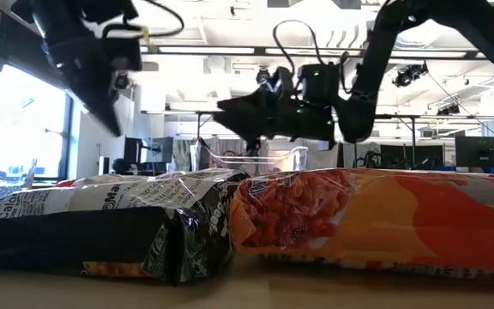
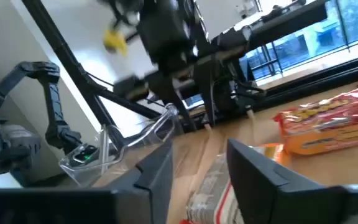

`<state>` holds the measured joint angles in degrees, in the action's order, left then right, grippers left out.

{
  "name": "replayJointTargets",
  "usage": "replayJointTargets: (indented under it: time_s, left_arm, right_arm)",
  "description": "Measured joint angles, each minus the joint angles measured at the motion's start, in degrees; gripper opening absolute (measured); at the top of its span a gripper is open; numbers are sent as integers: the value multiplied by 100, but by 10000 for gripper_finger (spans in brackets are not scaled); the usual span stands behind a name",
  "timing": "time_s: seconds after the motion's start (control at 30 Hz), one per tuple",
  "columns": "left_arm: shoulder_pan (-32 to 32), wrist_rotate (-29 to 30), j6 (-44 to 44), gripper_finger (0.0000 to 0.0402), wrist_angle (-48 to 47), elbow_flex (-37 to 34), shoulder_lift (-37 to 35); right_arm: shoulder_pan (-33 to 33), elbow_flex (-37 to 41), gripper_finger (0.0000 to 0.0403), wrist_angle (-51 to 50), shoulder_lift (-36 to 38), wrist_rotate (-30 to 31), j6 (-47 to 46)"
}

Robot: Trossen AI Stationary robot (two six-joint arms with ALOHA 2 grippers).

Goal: Sort Maruchan noodles
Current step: Put the middle left orange noodle pack into the bottom left transparent bin

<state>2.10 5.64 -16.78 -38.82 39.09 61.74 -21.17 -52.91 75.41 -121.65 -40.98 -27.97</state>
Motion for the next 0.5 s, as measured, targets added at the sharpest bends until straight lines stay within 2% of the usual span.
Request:
replayJointTargets:
  time_s: [0.13,0.27,0.5]
  left_arm:
    - [-254,-71,-593,148,-566,0,283]
    - [-469,-75,-1026,172,-825,0,554]
    - [-554,17,-1112,181,-780,0,1151]
  right_arm:
    - [-61,289,116,-85,299,3,210]
    - [-57,407,125,-508,515,38,585]
    - [-57,407,156,-768,550,43,755]
